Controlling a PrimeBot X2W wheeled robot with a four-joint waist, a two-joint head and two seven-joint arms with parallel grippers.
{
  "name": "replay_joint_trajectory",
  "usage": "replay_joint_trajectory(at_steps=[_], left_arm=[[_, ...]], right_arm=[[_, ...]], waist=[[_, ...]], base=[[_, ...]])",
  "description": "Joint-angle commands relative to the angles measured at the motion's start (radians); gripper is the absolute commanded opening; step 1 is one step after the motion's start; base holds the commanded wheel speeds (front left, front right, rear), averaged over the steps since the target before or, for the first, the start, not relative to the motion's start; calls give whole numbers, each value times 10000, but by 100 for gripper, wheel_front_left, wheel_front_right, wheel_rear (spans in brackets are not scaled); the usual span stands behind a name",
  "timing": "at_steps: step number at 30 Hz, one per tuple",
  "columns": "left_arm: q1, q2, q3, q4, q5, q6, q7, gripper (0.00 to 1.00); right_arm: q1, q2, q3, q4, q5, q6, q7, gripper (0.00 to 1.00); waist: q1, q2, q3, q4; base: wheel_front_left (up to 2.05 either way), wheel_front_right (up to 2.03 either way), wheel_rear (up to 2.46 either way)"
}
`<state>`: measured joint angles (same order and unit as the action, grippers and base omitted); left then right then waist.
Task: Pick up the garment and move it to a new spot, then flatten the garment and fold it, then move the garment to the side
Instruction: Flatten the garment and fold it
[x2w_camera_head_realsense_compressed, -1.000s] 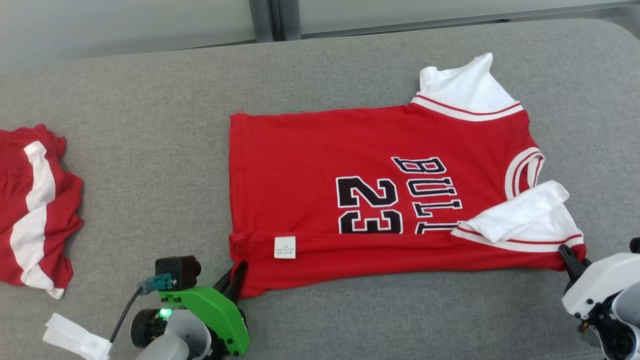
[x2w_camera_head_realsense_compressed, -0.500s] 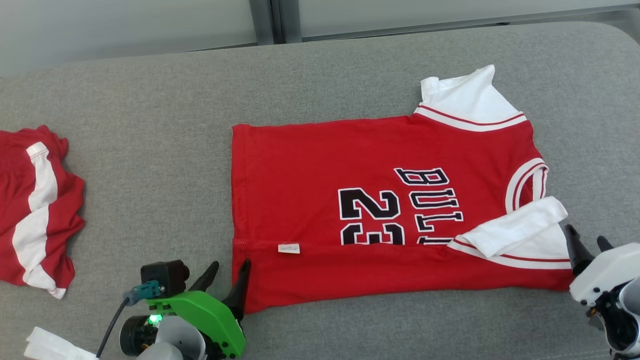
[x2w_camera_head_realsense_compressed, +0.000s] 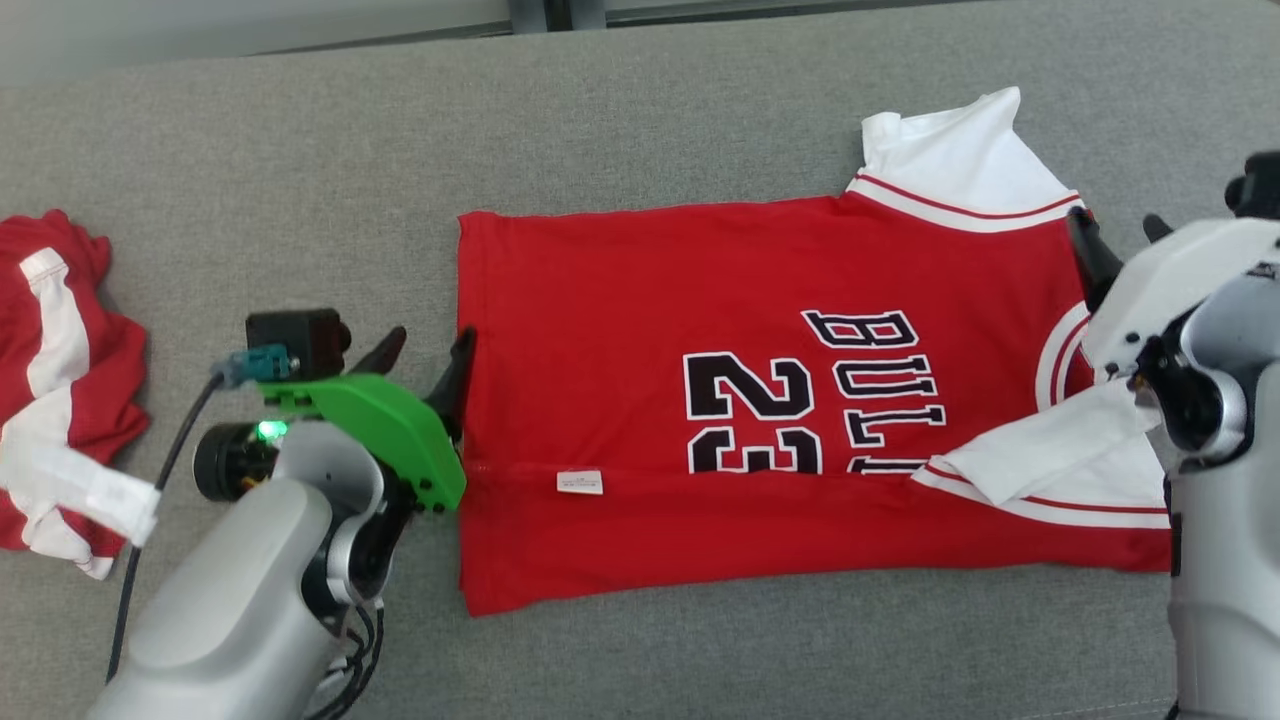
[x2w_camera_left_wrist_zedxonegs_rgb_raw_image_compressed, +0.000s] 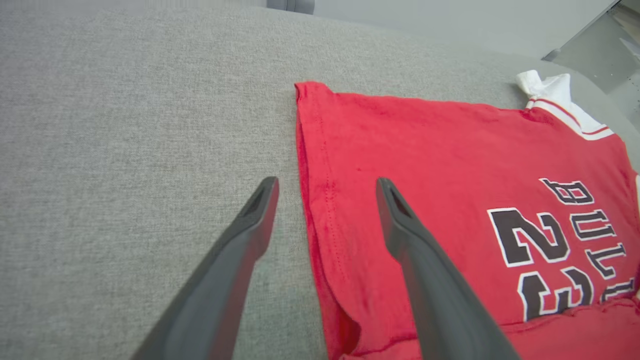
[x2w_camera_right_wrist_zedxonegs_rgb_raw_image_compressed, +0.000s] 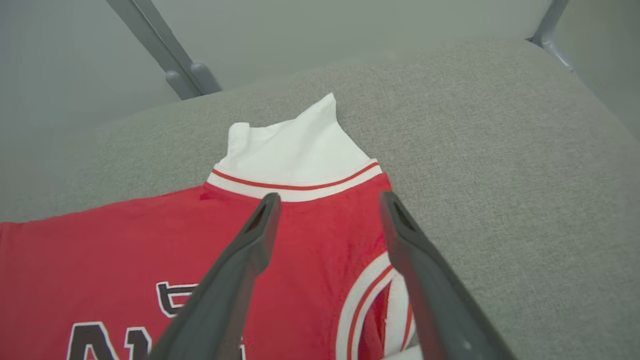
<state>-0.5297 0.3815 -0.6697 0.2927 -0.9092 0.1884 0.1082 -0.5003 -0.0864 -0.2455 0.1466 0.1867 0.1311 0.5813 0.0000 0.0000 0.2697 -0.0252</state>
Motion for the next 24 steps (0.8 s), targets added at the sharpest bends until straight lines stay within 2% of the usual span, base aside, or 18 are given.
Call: replay_joint_trajectory(at_steps=[1, 12, 23, 24], left_arm=[[-442, -104, 13, 213, 146, -47, 157, 100], [-3378, -714, -143, 2431, 465, -104, 1177, 100], [-4517, -1339, -618, 3985, 891, -342, 1095, 100], [-4546, -1387, -734, 4120, 981, -413, 1104, 89]], right_arm=[[-438, -120, 49, 232, -116, -7, 11, 100], [-3314, -467, 597, 2373, -834, -7, -606, 100], [-4135, -681, 741, 3362, -921, -7, -1301, 100], [-4153, -748, 771, 3424, -936, -7, -1334, 100]], waist=[[0, 0, 421, 56], [0, 0, 1693, 27], [0, 0, 2258, -1], [0, 0, 2291, 19]], base=[[0, 0, 0], [0, 0, 0], [0, 0, 0], [0, 0, 0]])
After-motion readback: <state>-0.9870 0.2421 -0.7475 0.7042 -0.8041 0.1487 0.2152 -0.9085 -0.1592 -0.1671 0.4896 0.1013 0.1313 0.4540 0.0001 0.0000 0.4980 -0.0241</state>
